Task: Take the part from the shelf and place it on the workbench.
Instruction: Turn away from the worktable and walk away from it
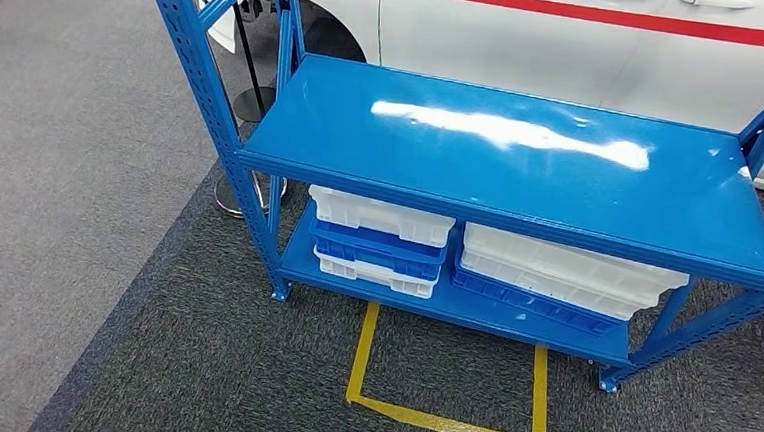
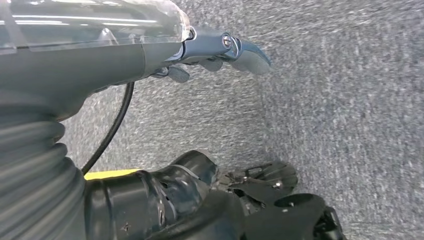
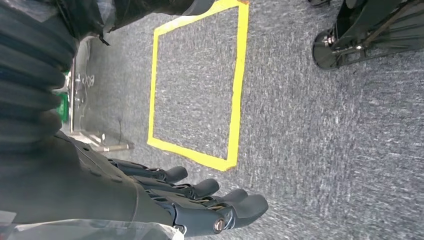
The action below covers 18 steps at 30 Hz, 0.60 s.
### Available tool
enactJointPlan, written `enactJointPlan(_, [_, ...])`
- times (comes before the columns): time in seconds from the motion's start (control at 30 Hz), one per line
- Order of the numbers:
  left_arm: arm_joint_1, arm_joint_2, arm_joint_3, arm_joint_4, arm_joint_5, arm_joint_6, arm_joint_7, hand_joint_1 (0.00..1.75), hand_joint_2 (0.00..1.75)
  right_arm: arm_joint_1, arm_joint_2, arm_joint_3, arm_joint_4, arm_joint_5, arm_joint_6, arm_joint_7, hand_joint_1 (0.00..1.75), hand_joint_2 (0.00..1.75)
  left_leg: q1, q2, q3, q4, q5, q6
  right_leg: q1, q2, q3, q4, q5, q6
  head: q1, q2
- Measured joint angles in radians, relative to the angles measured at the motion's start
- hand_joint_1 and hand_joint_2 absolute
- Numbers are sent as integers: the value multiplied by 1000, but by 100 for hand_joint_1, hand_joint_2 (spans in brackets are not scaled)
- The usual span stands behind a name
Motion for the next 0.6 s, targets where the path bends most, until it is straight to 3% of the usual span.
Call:
enactJointPlan(0.1, [10, 10, -49, -9, 62, -16, 19, 0, 0, 10, -12, 63, -7, -47, 19, 1, 0, 175, 0, 0, 0, 0, 0, 0, 0, 0, 0, 0, 0, 0, 0, 0])
enactJointPlan(0.2, [21, 21, -100, -18, 126, -31, 38, 0, 0, 21, -25, 128, -15, -95, 38, 2, 0, 175, 0, 0, 0, 0, 0, -1, 0, 0, 1, 0, 0, 0, 0, 0])
enactJointPlan(0.33, [34, 34, -167, -30, 212, -52, 64, 0, 0, 34, -41, 214, -26, -159, 64, 4, 0, 0, 0, 0, 0, 0, -1, -1, 0, 0, 1, 0, 0, 0, 0, 0])
enactJointPlan(0.6, [62, 61, -298, -54, 377, -94, 114, 0, 0, 61, -74, 380, -46, -283, 114, 10, 0, 0, 0, 0, 0, 0, -1, -1, 0, 0, 1, 0, 0, 0, 0, 0])
